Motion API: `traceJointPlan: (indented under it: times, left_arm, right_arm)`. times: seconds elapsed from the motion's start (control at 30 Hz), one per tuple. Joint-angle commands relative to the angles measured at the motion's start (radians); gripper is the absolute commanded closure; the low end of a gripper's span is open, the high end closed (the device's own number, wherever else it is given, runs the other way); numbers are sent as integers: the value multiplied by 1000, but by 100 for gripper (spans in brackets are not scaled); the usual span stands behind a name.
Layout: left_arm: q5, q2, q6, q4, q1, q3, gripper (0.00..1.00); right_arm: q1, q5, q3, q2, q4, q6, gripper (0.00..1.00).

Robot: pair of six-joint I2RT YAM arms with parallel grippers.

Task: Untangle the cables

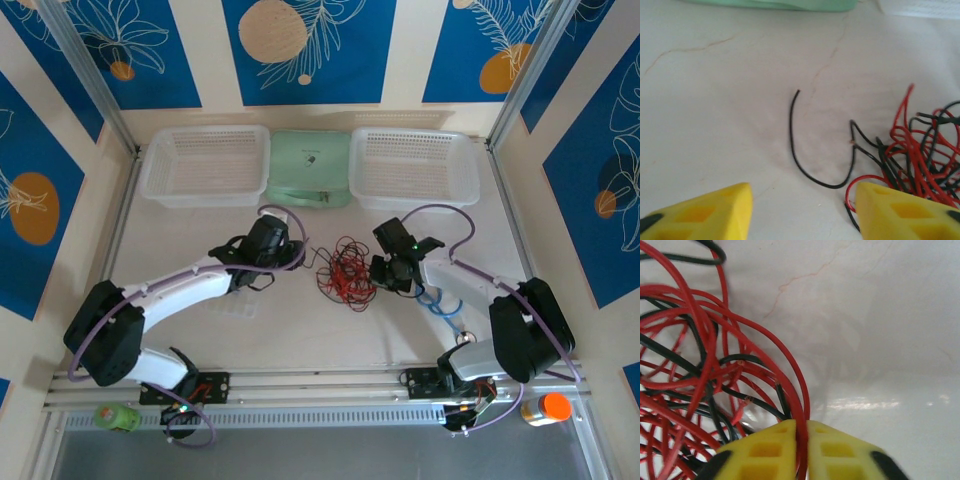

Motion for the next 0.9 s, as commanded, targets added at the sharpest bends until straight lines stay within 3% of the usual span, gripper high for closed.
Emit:
traceJointPlan:
  times: [0.0,0.13,0.33,0.47,0.67,0.87]
  left_arm:
    - [145,41,4,69,-3,44,33]
    - [257,121,24,71,-34,120,27]
    - [372,269,27,30,-88,232,25]
    - [353,319,33,-31,-116,252,24]
    - [303,284,16,-57,-125,165,24]
    - [267,315,-30,21,-132,73,25]
  right_arm:
    - [7,-42,56,-21,-36,-8,66]
    - [-9,-20,86,-74,-87,-11,48]
    - [-58,-110,60,-115,-10,-22,32]
    - [-88,-215,70,-36,73,-35,30]
    - [-61,-231,117,128,85,-42,30]
    - [-12,-195,102,217,86,-22,32]
